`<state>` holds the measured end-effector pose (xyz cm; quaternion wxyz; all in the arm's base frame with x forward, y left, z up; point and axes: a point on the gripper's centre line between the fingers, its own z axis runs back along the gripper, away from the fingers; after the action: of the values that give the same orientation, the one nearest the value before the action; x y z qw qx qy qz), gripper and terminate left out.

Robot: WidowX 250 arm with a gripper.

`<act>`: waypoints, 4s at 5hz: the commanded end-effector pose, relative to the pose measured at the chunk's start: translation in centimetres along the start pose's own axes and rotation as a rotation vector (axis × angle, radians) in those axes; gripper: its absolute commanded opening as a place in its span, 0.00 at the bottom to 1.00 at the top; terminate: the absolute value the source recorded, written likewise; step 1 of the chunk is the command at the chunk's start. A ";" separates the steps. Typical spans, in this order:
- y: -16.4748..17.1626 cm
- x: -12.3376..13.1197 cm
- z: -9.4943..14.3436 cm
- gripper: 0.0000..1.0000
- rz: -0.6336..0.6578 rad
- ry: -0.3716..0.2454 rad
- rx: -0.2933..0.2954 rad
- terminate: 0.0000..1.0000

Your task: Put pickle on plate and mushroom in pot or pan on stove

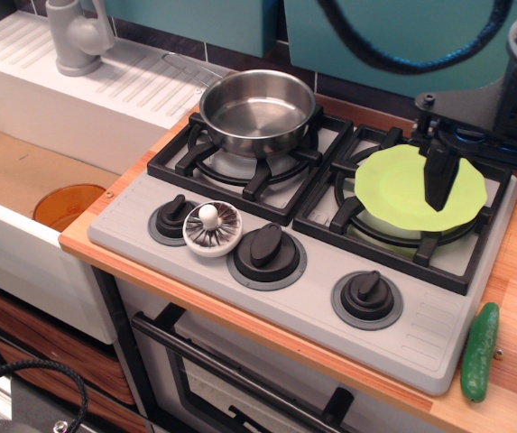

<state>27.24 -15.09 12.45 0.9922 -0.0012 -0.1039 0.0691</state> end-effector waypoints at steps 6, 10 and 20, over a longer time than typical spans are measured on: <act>-2.5 -1.3 -4.4 1.00 0.022 -0.095 -0.002 0.00; -3.3 -2.5 -7.8 1.00 0.016 -0.149 -0.001 0.00; -5.2 -4.6 -11.2 1.00 0.032 -0.207 -0.004 0.00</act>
<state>25.46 -20.70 0.39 0.9754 0.0036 -0.2029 0.0863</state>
